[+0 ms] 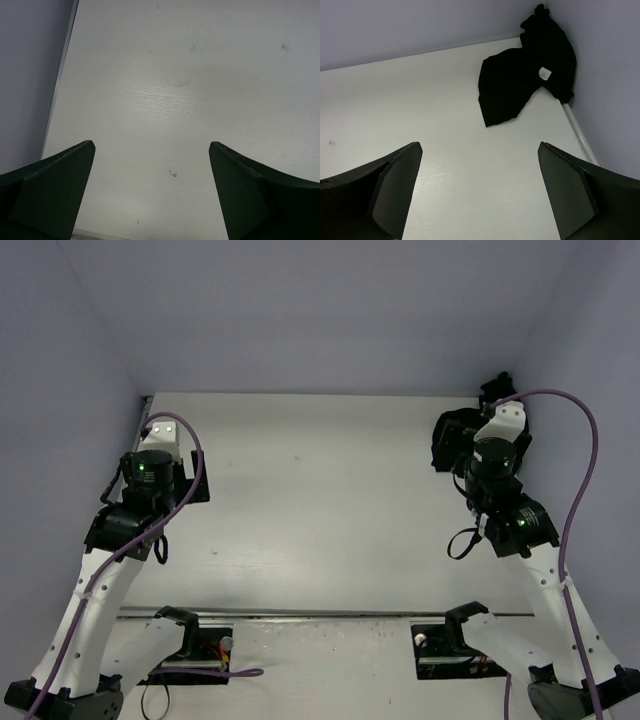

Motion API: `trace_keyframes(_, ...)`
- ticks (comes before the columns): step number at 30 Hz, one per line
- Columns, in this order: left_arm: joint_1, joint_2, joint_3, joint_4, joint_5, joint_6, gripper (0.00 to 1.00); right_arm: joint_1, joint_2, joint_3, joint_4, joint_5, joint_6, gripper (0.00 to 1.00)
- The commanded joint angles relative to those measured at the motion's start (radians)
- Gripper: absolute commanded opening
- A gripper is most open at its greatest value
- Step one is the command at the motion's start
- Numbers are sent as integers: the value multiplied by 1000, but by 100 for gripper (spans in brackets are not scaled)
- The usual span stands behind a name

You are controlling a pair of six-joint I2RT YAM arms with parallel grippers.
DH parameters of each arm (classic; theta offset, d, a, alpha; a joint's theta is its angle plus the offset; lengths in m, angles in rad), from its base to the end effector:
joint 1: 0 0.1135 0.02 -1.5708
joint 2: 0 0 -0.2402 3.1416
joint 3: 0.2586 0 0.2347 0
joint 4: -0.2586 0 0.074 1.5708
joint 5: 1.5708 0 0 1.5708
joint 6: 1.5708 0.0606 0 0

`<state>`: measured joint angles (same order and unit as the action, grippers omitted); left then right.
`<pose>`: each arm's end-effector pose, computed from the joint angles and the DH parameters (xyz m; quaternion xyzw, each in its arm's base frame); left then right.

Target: Fold and stack the t-shirts

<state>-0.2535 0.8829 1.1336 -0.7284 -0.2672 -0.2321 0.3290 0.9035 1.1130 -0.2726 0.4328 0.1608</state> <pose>0.1880 -0.0322 0.3526 -0.0602 0.8474 -0.0134 0.5274 0.2065 0.0437 0.3999 0.0866 0.7219 0.0102 0.6865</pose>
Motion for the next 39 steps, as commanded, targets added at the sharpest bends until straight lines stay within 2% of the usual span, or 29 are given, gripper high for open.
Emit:
trace_keyframes(1, -4, 5, 51, 43, -8, -6, 96, 8, 9, 8, 64, 40, -5, 100)
trace_keyframes(8, -4, -10, 37, 41, -6, -16, 96, 8, 145, 45, 64, -37, -13, 100)
trace_keyframes(15, -4, -5, 41, 41, 0, -20, 96, 7, 221, 75, 69, -9, 15, 100)
trace_keyframes(35, -4, 42, 46, 45, 11, -33, 96, 4, 190, 58, 69, 41, 14, 100)
trace_keyframes(39, -4, 52, 46, 44, 16, -46, 96, -15, 254, 72, 80, 72, 42, 100)
